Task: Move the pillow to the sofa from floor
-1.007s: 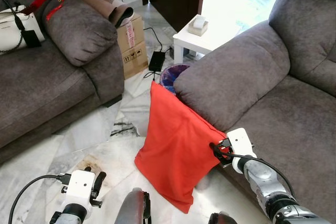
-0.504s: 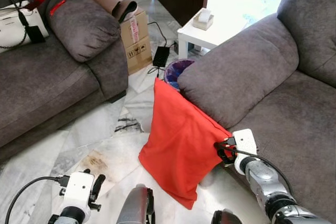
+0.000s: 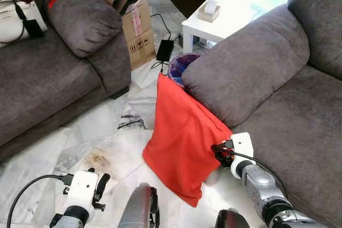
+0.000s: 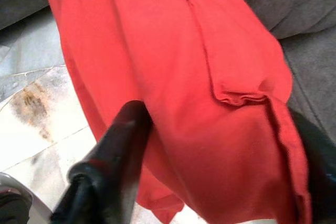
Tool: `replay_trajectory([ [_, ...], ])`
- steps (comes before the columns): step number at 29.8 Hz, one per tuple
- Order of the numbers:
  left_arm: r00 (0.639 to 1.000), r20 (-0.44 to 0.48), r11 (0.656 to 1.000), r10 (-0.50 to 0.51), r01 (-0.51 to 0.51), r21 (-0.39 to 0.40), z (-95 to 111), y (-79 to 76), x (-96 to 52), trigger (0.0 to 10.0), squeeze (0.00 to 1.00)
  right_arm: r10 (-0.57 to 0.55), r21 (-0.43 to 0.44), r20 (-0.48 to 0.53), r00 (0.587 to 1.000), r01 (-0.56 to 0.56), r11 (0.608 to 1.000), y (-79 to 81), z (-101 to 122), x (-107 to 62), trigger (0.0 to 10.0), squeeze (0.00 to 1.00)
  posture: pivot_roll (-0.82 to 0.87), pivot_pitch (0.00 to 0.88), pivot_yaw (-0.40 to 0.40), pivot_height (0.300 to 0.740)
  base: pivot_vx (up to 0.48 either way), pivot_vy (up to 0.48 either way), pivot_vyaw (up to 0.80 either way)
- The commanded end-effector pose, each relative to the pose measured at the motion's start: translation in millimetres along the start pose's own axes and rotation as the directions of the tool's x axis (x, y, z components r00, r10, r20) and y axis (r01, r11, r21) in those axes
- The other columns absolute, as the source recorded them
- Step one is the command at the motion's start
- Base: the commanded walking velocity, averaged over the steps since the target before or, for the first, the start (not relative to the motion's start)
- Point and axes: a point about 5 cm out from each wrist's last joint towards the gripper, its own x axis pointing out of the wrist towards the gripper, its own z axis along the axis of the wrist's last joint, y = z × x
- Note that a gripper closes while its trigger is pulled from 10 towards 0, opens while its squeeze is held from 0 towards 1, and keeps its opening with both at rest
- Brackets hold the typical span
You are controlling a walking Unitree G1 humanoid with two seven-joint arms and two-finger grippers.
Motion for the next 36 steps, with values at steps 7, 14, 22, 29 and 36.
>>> replay_trajectory([
  [7,1.000,-0.016,1.000,0.019,-0.019,-0.009,-3.5,0.4,-0.2,10.0,0.00,0.005,0.009,-0.016,1.000,-0.005,1.000,9.6,-17.3,-3.5,0.0,0.00,0.34,0.308,0.077,0.627,0.000,0.000,0.00],
  [14,0.999,-0.013,1.000,0.030,-0.031,-0.006,-3.2,2.3,2.4,10.0,0.00,0.000,0.019,-0.009,1.000,0.000,1.000,10.5,-16.6,-3.0,0.0,0.00,0.33,0.301,0.078,0.627,0.000,0.000,0.00],
  [22,0.999,-0.003,0.999,0.037,-0.037,-0.008,-1.6,2.0,8.5,10.0,0.00,0.002,0.007,0.000,1.000,-0.002,1.000,9.5,-11.8,-1.8,0.0,0.00,0.33,0.281,0.067,0.627,0.000,0.000,0.00],
  [29,0.999,0.012,0.999,0.038,-0.038,-0.005,-0.2,-1.0,17.4,10.0,0.00,0.022,-0.002,0.019,1.000,-0.022,1.000,13.9,-8.0,-0.2,0.0,0.00,0.31,0.256,0.054,0.627,0.000,0.000,0.00],
  [36,0.999,0.041,0.999,0.032,-0.032,0.007,4.9,-5.3,28.9,10.0,0.00,0.064,-0.021,0.024,0.998,-0.064,0.998,23.3,-10.7,0.1,0.0,0.00,0.28,0.226,0.040,0.627,0.000,0.000,0.00],
])
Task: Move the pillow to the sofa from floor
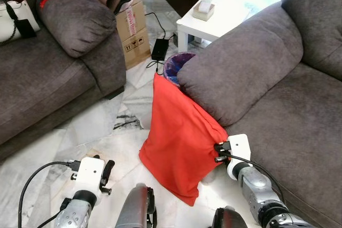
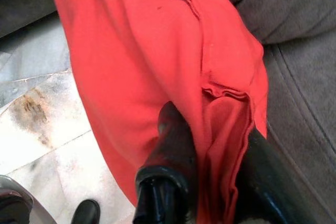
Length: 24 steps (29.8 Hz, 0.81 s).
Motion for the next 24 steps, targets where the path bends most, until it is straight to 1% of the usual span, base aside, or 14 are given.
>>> replay_trajectory([
  [1,0.999,-0.043,1.000,0.007,-0.006,0.017,-11.6,-0.6,-3.8,10.0,0.00,0.036,0.008,-0.008,0.999,-0.036,0.999,9.5,-7.7,-1.0,0.0,0.00,0.27,0.218,0.038,0.627,0.000,0.000,0.00],
  [4,0.999,-0.038,1.000,0.009,-0.009,0.014,-11.4,-1.5,-0.5,10.0,0.00,0.044,0.013,-0.005,0.999,-0.044,0.999,12.1,-9.1,-1.2,0.0,0.00,0.26,0.208,0.032,0.627,0.000,0.000,0.00],
  [7,0.999,-0.031,1.000,0.011,-0.011,0.010,-11.1,-1.9,5.3,10.0,0.00,0.038,0.028,-0.002,0.999,-0.038,0.999,12.9,-10.4,-1.6,0.0,0.00,0.25,0.190,0.027,0.627,0.000,0.000,0.00],
  [9,1.000,-0.017,1.000,0.016,-0.016,0.008,-9.2,-1.1,11.2,10.0,0.00,0.043,0.024,0.010,0.999,-0.043,0.999,16.4,-11.8,-2.0,0.0,0.00,0.23,0.174,0.024,0.627,0.000,0.000,0.00],
  [14,1.000,-0.007,1.000,0.018,-0.018,0.006,-8.8,-1.5,19.4,10.0,0.00,0.030,0.080,0.080,0.996,-0.036,0.996,17.1,-4.9,-1.6,0.0,0.00,0.20,0.145,0.015,0.627,0.000,0.000,0.00],
  [15,1.000,-0.006,1.000,0.018,-0.018,0.006,-9.0,-1.8,20.7,10.0,0.00,0.027,0.088,0.088,0.996,-0.035,0.995,16.9,-4.1,-1.6,0.0,0.00,0.20,0.145,0.015,0.627,0.000,0.000,0.00],
  [16,1.000,-0.004,1.000,0.018,-0.018,0.004,-9.2,-2.2,22.6,10.0,0.00,0.033,0.093,0.121,0.992,-0.044,0.995,17.5,-3.0,-2.9,0.0,0.00,0.19,0.140,0.016,0.627,0.000,0.000,0.00],
  [17,1.000,-0.004,1.000,0.018,-0.018,0.004,-9.2,-2.2,22.6,10.0,0.00,0.033,0.093,0.121,0.992,-0.044,0.995,17.5,-3.0,-2.9,0.0,0.00,0.19,0.140,0.016,0.627,0.000,0.000,0.00],
  [19,1.000,-0.001,1.000,0.019,-0.019,0.003,-9.5,-2.2,24.0,10.0,0.00,0.043,0.111,0.151,0.988,-0.060,0.992,20.2,-5.0,-5.3,0.0,0.00,0.18,0.136,0.017,0.627,0.000,0.000,0.00],
  [20,1.000,0.000,1.000,0.018,-0.018,0.002,-9.7,-2.6,25.8,10.0,0.00,0.075,0.087,0.178,0.981,-0.091,0.992,24.2,-7.1,-8.2,0.0,0.00,0.17,0.133,0.019,0.627,0.000,0.000,0.00],
  [21,1.000,0.000,1.000,0.018,-0.018,0.002,-9.8,-2.7,26.3,10.0,0.00,0.083,0.078,0.184,0.979,-0.099,0.992,25.1,-7.4,-8.8,0.0,0.00,0.17,0.133,0.019,0.627,0.000,0.000,0.00],
  [22,1.000,0.000,1.000,0.018,-0.018,0.002,-9.8,-2.7,26.7,10.0,0.00,0.087,0.074,0.187,0.979,-0.103,0.992,25.6,-7.4,-9.0,0.0,0.00,0.17,0.133,0.019,0.627,0.000,0.000,0.00],
  [24,1.000,-0.001,1.000,0.016,-0.016,0.002,-10.5,-2.7,27.9,10.0,0.00,0.060,0.100,0.191,0.980,-0.080,0.992,20.8,-15.9,-15.1,0.0,0.00,0.16,0.129,0.020,0.627,0.000,0.000,0.00],
])
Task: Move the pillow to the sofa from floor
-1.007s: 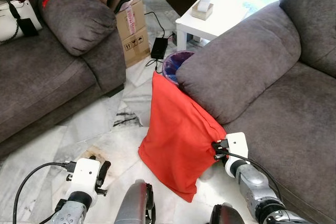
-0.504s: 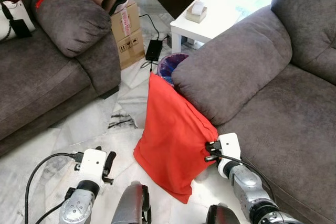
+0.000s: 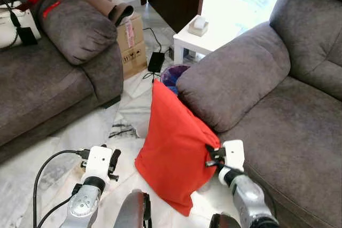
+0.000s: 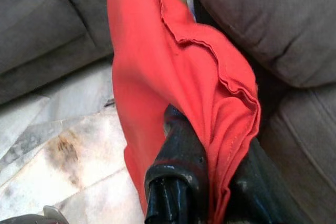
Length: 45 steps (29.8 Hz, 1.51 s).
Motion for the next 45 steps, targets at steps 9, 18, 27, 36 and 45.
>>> replay_trajectory([
  [9,1.000,-0.017,1.000,-0.005,0.005,0.011,-8.8,-1.4,-0.6,10.0,0.00,-0.090,0.182,0.086,0.992,0.073,0.981,-4.6,2.7,-4.6,10.0,0.00,0.15,0.124,0.024,0.627,0.000,0.000,0.00],
  [18,1.000,-0.010,1.000,-0.012,0.012,0.009,-9.3,-3.6,-0.3,10.0,0.00,-0.033,0.185,0.149,0.988,0.005,0.983,8.2,14.8,2.7,10.0,0.00,0.16,0.119,0.018,0.662,0.000,0.000,0.00],
  [27,1.000,-0.007,1.000,-0.009,0.009,0.008,-11.5,-3.0,-2.6,10.0,0.00,-0.019,0.189,0.152,0.988,-0.010,0.982,10.2,16.4,4.0,10.0,0.00,0.16,0.110,0.016,0.712,0.000,0.000,0.00],
  [36,1.000,-0.004,1.000,-0.014,0.014,0.011,-11.9,-2.4,-3.1,10.0,0.00,0.007,0.196,0.192,0.981,-0.045,0.980,13.8,23.1,5.8,10.0,0.00,0.17,0.108,0.018,0.740,0.000,0.000,0.00],
  [45,0.996,-0.034,0.997,-0.078,0.078,-0.001,-12.5,-0.1,-2.4,10.0,0.00,0.089,0.137,0.178,0.980,-0.115,0.984,13.8,24.0,4.9,10.0,0.00,0.17,0.121,0.022,0.740,0.000,0.000,0.00],
])
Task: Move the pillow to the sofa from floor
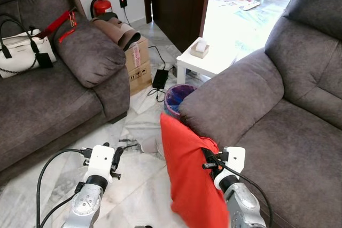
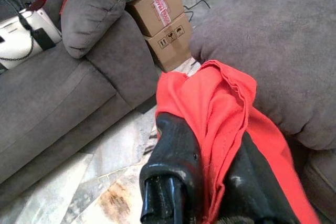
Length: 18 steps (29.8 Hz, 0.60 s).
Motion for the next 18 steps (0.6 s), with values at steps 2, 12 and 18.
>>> replay_trajectory([
  [2,0.988,-0.085,0.991,-0.132,0.134,0.011,-11.5,0.3,-6.0,10.0,0.00,0.187,-0.149,0.020,0.982,-0.182,0.972,4.1,22.8,5.0,10.0,0.00,0.16,0.123,0.025,0.740,0.000,0.000,0.00],
  [12,0.927,-0.199,0.934,-0.318,0.343,0.100,-20.0,16.6,-15.0,10.0,0.00,0.543,-0.288,-0.257,0.799,-0.600,0.746,-9.6,33.3,-15.4,10.0,0.00,0.16,0.125,0.024,0.740,0.000,0.000,0.00],
  [18,0.839,-0.273,0.847,-0.470,0.516,0.128,-23.9,10.1,-20.9,10.0,0.00,0.636,-0.262,-0.385,0.669,-0.740,0.620,-8.4,33.2,-26.2,10.0,0.00,0.16,0.127,0.022,0.740,0.000,0.000,0.00],
])
